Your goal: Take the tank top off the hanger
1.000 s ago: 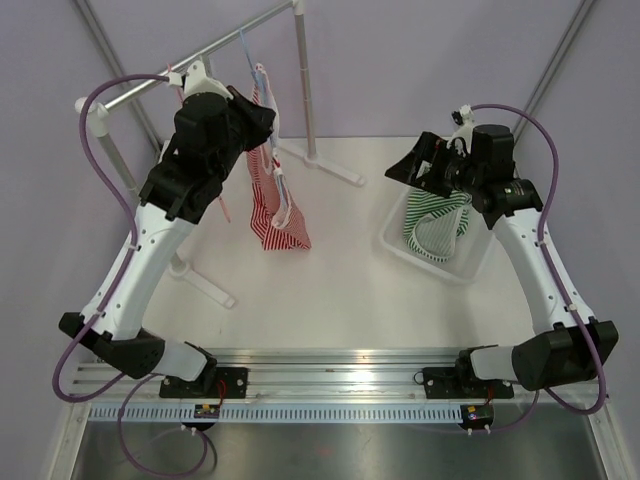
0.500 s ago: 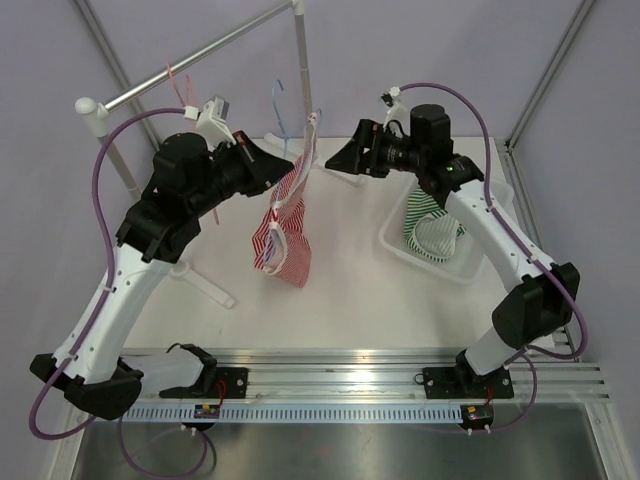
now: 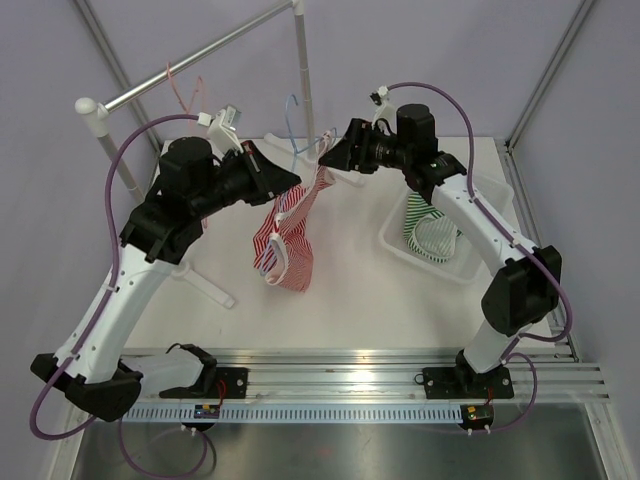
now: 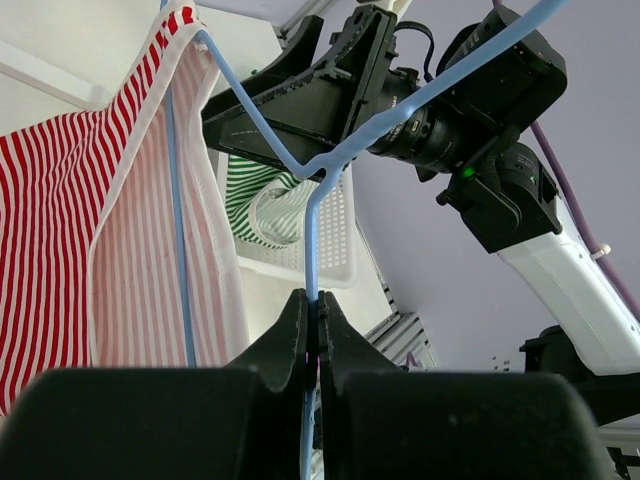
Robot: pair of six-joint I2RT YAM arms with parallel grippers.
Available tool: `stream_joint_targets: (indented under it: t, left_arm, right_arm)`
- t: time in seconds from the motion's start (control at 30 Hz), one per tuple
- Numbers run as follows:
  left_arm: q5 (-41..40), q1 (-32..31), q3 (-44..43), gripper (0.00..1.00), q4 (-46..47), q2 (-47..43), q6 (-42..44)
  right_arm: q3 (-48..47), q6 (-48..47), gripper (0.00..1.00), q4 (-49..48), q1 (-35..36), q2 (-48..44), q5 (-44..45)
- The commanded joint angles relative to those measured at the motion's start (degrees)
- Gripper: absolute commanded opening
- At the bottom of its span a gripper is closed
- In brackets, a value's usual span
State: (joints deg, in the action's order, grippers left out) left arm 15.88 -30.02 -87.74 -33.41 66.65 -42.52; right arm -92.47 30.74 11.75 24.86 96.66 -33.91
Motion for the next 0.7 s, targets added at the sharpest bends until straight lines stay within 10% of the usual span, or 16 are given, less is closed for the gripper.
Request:
stream_joint_targets:
  t: [0.0,0.3,0.43,0.67]
  left_arm:
    - [2.4,-0.2,-1.9,0.0,2.2,0.6,0.8]
    - [0.2,-0.2,-2.3,0.0,0.2,1.3,2.3]
    - [-0.1,-0.2,-2.9,0.0,0.1,1.2,2.5]
    - [-0.1,-0.2,-4.4,0.0,-1.7,1.3,4.0]
  right_arm:
    - [-4.0,-0.1,0.72,-4.7,0.1,1.0,0.5]
    - [-4.9,0.5,0.79,-4.6,0.1,1.9,0.9]
    - [-6.1,-0.8,0.38,-3.3,0.2,3.1,2.3]
    - [-10.0,-5.2,0.0,2.0,-0.3,5.7,7.8]
